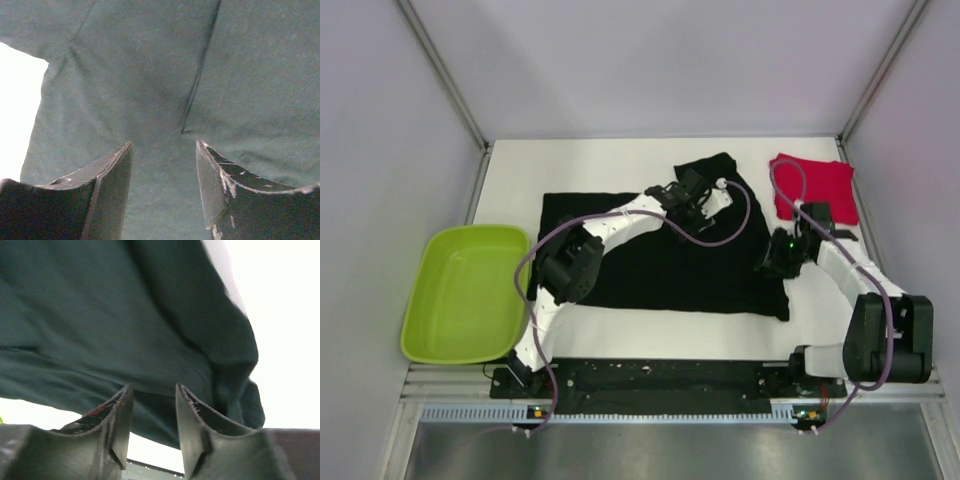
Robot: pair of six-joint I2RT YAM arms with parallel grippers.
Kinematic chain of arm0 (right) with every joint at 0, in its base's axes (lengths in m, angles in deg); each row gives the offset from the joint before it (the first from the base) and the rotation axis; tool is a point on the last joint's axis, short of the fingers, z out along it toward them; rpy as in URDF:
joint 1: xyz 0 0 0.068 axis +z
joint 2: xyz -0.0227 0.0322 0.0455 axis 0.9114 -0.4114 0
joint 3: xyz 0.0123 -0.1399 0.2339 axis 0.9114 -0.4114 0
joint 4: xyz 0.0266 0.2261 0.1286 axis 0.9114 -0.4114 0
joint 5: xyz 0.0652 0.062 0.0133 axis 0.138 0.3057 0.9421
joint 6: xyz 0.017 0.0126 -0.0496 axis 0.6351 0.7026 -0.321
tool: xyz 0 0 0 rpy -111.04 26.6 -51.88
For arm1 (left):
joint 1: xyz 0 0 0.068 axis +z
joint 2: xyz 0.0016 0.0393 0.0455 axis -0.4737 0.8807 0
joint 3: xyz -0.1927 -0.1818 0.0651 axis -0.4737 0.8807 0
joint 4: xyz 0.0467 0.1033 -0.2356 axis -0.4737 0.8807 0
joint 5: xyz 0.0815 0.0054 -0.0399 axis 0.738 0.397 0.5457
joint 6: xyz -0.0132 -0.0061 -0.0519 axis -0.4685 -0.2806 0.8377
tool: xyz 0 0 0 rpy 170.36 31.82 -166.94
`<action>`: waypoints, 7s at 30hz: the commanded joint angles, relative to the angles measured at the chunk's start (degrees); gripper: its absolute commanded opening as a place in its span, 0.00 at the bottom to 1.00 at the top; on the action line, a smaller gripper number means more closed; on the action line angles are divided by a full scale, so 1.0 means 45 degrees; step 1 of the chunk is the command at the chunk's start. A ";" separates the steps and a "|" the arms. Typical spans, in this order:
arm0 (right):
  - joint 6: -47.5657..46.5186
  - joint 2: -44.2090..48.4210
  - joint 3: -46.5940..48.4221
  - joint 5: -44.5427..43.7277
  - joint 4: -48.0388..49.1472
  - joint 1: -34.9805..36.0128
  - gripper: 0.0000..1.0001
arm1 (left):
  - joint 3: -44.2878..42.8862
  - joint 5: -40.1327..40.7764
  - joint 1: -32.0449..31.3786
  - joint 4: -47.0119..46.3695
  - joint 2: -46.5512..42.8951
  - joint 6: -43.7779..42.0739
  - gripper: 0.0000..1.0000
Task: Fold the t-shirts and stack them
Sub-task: Grap the side of the flattened tshirt furthest away from the robot with both arms, then fold the other side of the tshirt into a rectangle
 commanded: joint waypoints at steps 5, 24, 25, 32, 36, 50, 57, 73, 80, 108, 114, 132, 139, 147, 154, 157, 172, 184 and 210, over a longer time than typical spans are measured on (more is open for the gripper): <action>-0.2024 -0.1915 0.8629 0.0691 0.0724 0.0215 0.56 | -0.0531 0.0293 0.2854 0.2332 -0.3074 -0.2762 0.60; 0.1724 -1.6393 2.1900 0.1259 0.1017 0.1132 0.61 | -0.6057 0.1095 0.8992 0.6277 0.1552 -0.5732 0.68; 0.1938 -1.6589 2.1882 0.1161 0.1115 0.1191 0.60 | -0.6078 0.1094 0.9012 0.6512 0.1728 -0.6064 0.71; 0.2467 -1.7351 2.1842 0.1724 0.1720 0.1738 0.44 | -0.6273 0.1485 0.8973 0.7431 0.2705 -0.7140 0.71; 0.2703 -1.7256 2.1512 0.2136 0.1916 0.1738 0.35 | -0.6137 0.1757 0.8855 0.8134 0.3271 -0.7785 0.66; 0.1141 -1.4368 1.9110 0.2897 0.2131 0.1738 0.00 | -0.6450 0.1642 0.8895 0.7452 0.4015 -0.8451 0.00; 0.0359 -1.2062 1.7314 0.3132 0.2170 0.1758 0.00 | -0.4167 0.0979 0.8895 0.5812 0.1909 -0.8158 0.00; -0.0325 -0.9600 1.3680 0.2547 0.2502 0.1933 0.00 | -0.8165 0.1605 0.9636 0.6235 0.3993 -0.0383 0.71; -0.0716 -0.8818 1.2840 0.1981 0.2541 0.2344 0.00 | -0.9201 -0.0036 1.0297 0.7431 0.5263 -0.1009 0.54; -0.1496 -0.5696 1.0674 0.1492 0.1801 0.2383 0.00 | -0.3076 -0.3496 1.1199 0.4135 0.0077 -0.0909 0.00; -0.1868 -0.3061 0.7434 0.1219 0.0862 0.2383 0.00 | 0.0714 -0.3828 1.1219 0.3427 -0.3266 -0.1906 0.00; -0.0697 -0.0261 0.1159 -0.0930 -0.0388 0.2325 0.00 | 0.5095 -0.1639 1.1277 0.4520 -0.4912 -0.3977 0.00; -0.0403 -0.0712 0.1080 -0.1339 -0.0680 0.2227 0.00 | 0.4997 -0.1835 1.1277 0.5340 -0.5243 -0.4816 0.00; -0.0540 -0.0301 0.1179 -0.1398 -0.1014 0.2246 0.01 | 0.5444 -0.2070 1.1297 0.5985 -0.5966 -0.6571 0.00; -0.0325 -0.0518 0.1256 -0.2627 -0.1422 0.2168 0.37 | 0.4512 -0.2301 1.1277 0.7155 -0.6219 -0.7765 0.60; -0.0345 0.0261 0.1645 -0.3233 -0.1832 0.2012 0.48 | 0.2952 -0.3492 1.1277 0.8404 -0.6395 -0.8331 0.60; -0.2608 -0.1761 0.5707 -0.3119 0.0293 0.1563 0.50 | 0.2123 -0.3735 0.8758 0.4920 -0.5655 -0.4899 0.56; -0.3138 -0.6531 0.6979 -0.3215 0.0823 0.0919 0.14 | 0.5442 -0.0919 0.8758 0.2824 -0.3993 -0.5286 0.55; -0.1714 -0.1205 0.4309 -0.3938 -0.0895 0.0156 0.54 | 0.4780 -0.2912 0.8583 0.6339 -0.5695 -0.5970 0.30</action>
